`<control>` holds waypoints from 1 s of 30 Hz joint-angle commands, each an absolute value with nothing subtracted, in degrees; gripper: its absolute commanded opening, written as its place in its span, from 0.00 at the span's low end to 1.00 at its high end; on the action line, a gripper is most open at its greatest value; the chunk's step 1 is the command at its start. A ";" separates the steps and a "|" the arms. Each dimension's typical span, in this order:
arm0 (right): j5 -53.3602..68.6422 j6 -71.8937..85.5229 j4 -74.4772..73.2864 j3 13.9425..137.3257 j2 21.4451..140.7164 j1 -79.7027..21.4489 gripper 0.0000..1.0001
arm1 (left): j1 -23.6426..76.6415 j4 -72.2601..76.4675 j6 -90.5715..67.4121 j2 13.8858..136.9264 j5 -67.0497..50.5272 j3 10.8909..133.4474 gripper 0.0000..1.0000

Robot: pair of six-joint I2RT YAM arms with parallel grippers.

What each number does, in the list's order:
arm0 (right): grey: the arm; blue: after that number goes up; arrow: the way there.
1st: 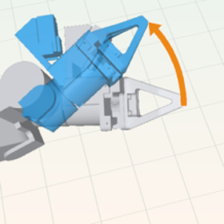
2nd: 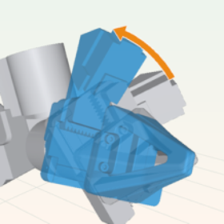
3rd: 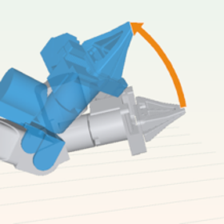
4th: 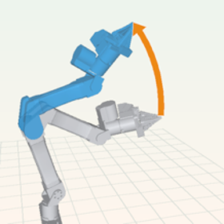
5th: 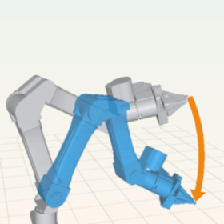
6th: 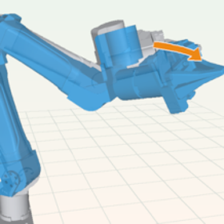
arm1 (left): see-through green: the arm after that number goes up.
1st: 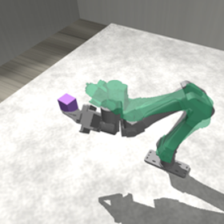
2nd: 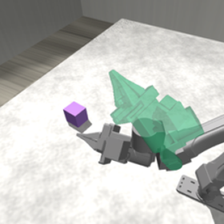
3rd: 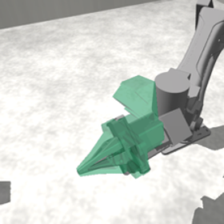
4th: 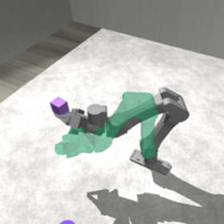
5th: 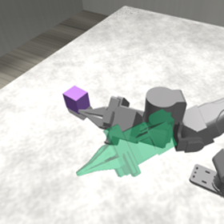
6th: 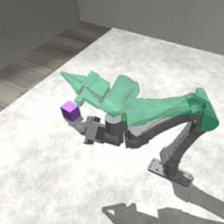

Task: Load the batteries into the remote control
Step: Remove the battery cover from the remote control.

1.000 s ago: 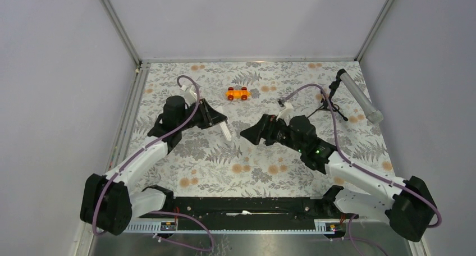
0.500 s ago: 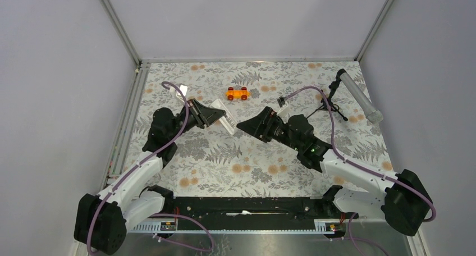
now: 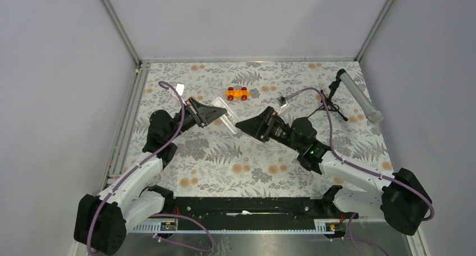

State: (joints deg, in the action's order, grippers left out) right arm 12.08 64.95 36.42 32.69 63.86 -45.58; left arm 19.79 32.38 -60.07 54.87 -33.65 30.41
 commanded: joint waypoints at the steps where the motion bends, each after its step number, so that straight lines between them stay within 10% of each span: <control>1: 17.79 64.64 51.44 32.53 66.28 -45.35 1.00 | 19.74 43.12 -72.22 57.07 -38.43 32.14 0.00; 5: 22.66 66.57 61.27 34.14 69.81 -45.36 0.89 | 19.73 53.72 -82.16 59.93 -40.48 29.97 0.00; 10: 21.73 66.80 62.49 34.04 70.02 -45.38 0.52 | 19.78 63.55 -88.80 61.78 -40.33 28.34 0.02; 16: 21.28 64.63 59.76 33.67 68.84 -45.35 0.16 | 19.76 56.97 -85.09 59.91 -39.39 29.32 0.46; 30: 25.01 66.30 60.52 34.66 70.81 -45.35 0.15 | 21.51 36.29 -71.46 57.03 -32.25 35.64 0.61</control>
